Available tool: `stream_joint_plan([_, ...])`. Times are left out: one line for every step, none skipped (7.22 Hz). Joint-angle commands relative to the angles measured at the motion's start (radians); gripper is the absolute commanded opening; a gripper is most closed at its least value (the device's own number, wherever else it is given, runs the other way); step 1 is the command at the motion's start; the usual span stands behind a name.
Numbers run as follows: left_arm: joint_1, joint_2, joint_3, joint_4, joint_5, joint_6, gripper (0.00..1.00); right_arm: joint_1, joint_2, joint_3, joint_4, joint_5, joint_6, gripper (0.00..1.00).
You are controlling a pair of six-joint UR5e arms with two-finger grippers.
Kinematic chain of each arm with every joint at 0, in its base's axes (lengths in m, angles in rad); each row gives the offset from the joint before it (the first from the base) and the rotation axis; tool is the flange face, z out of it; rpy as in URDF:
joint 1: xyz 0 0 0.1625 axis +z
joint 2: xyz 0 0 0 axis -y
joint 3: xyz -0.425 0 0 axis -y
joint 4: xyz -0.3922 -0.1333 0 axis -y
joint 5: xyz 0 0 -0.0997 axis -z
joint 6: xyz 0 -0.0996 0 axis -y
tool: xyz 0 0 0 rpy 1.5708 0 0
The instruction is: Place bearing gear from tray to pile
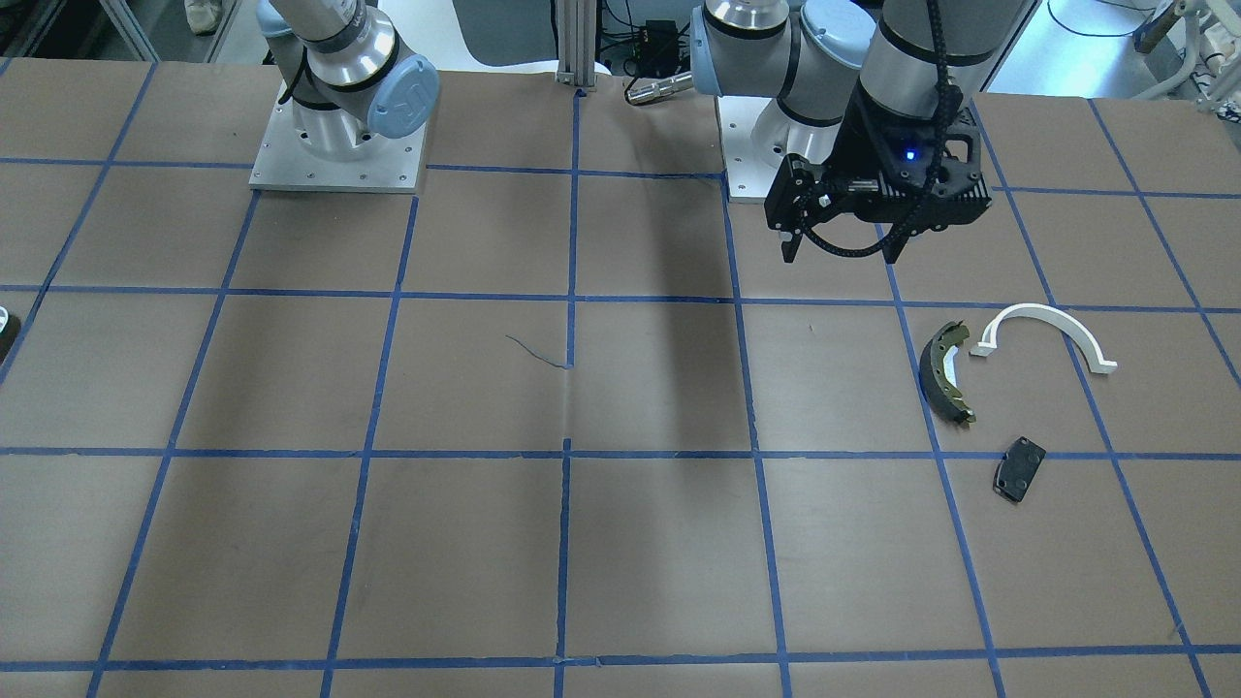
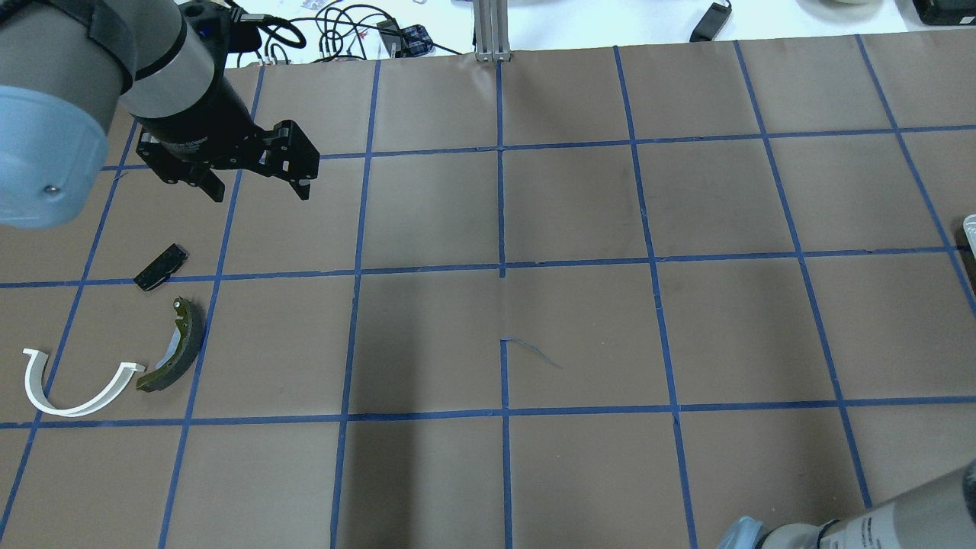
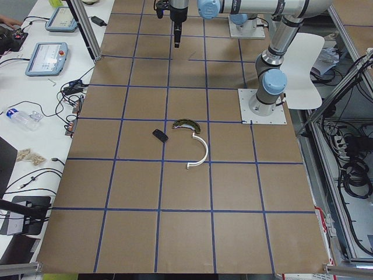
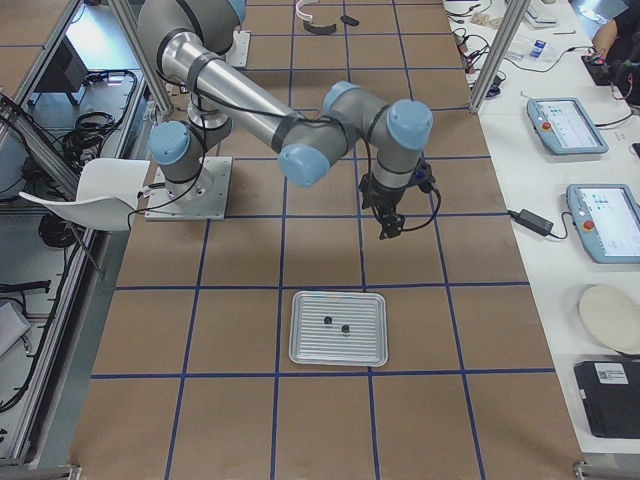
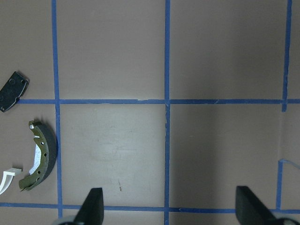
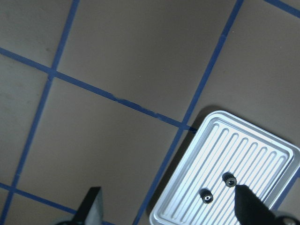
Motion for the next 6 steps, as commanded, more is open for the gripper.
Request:
stream_joint_plan([0.003, 0.007, 0.001, -0.014, -0.005, 0.016, 1.0, -0.098, 0.144, -0.009, -0.112, 0.003, -0.139, 1.0])
stream_joint_plan([0.003, 0.008, 0.002, -0.019, 0.004, 0.015, 1.0, -0.118, 0.195, 0.005, -0.209, 0.006, -0.173, 1.0])
stream_joint_plan([0.005, 0.007, 0.007, -0.03, 0.003, 0.016, 1.0, -0.144, 0.257, 0.009, -0.298, 0.009, -0.171, 1.0])
stream_joint_plan([0.006, -0.01, 0.027, -0.034, 0.001, 0.015, 1.0, -0.181, 0.301, 0.012, -0.302, 0.026, -0.171, 1.0])
stream_joint_plan([0.006, -0.033, 0.072, -0.087, 0.006, 0.01, 1.0, -0.198, 0.317, 0.015, -0.302, 0.044, -0.168, 1.0])
stream_joint_plan([0.006, -0.051, 0.108, -0.123, 0.003, 0.01, 1.0, -0.198, 0.317, 0.046, -0.304, 0.045, -0.163, 0.95])
